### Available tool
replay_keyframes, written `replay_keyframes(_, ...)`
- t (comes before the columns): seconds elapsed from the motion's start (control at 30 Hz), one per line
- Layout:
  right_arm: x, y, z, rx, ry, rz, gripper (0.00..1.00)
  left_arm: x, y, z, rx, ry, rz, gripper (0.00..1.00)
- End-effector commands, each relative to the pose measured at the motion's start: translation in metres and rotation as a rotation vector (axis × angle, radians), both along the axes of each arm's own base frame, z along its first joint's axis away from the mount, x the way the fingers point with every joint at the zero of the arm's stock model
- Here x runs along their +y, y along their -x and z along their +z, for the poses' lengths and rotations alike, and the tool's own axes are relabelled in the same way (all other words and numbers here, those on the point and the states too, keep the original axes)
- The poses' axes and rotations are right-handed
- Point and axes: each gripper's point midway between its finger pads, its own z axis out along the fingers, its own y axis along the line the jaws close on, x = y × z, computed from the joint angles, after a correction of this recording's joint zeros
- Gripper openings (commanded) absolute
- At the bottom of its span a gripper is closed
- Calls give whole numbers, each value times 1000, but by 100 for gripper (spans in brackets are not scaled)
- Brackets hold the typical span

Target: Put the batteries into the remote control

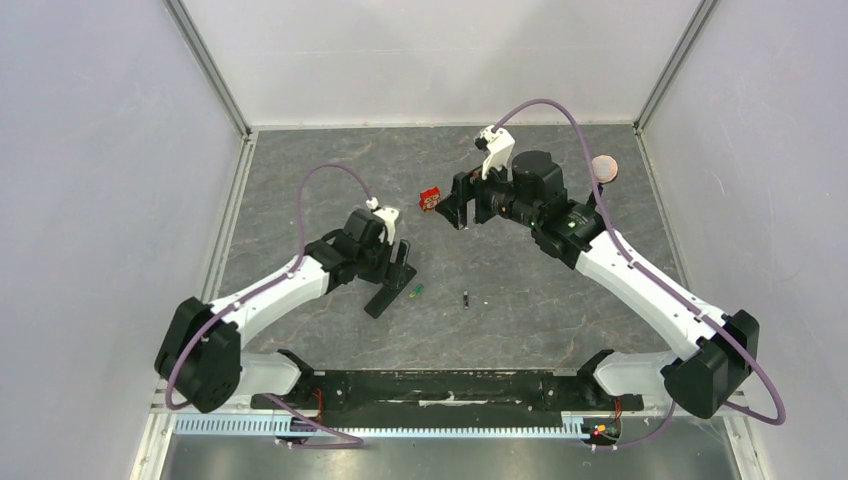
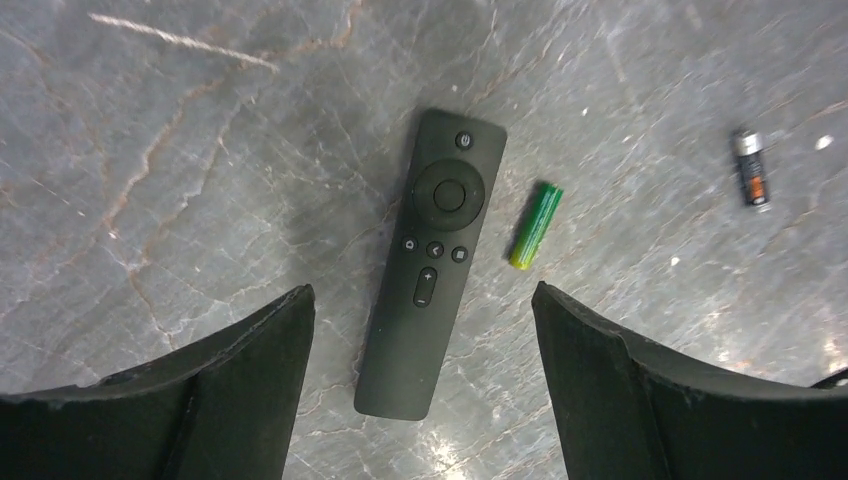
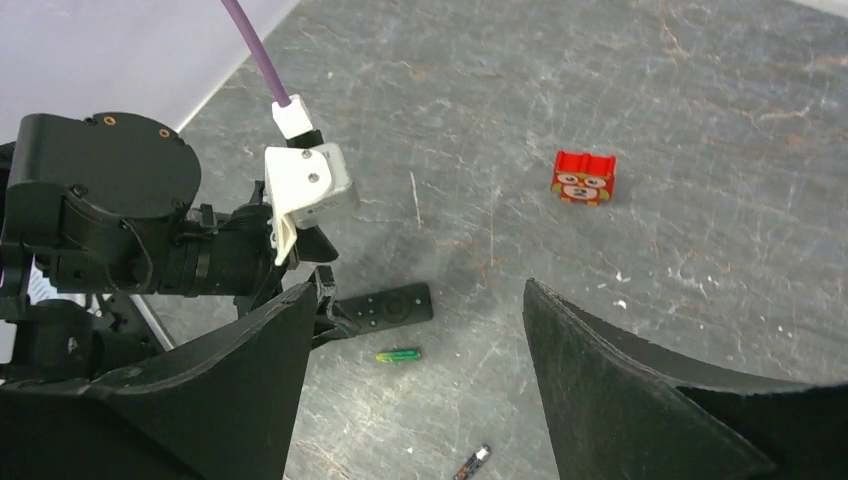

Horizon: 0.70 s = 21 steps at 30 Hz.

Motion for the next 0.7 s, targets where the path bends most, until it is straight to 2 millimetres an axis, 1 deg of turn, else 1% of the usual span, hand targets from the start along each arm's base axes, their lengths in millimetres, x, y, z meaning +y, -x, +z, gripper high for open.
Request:
replay_keyframes(0.0,-11,-4,2,-36,19,-59,79,5,-1,-16,-8,-141,-25,85)
replay_keyframes(0.13,-20,-8,-4,-40,54,-107,79,-2,7,-35,36,-195,-62,83)
replay_keyframes(0.23,-25,-10,-7,-45,71,-132,79,-2,8,-41,60,-242,-72,82)
replay_keyframes(0.37,-29,-10,-10,-43,78,-146,80,-1,4,-44,63,-277,-79,82)
replay_keyframes(0.47,-31,-11,-14,-39,88,-159,80,-3,2,-48,75,-295,-87,78)
replay_keyframes(0.53,-32,-11,-14,-40,89,-158,80,-4,0,-50,82,-311,-97,70)
replay_keyframes(0.57,-33,-12,-15,-42,91,-168,80,-4,0,-52,88,-317,-107,69)
replay_keyframes(0.67,-35,-14,-14,-46,98,-184,80,-5,0,-56,105,-339,-129,67)
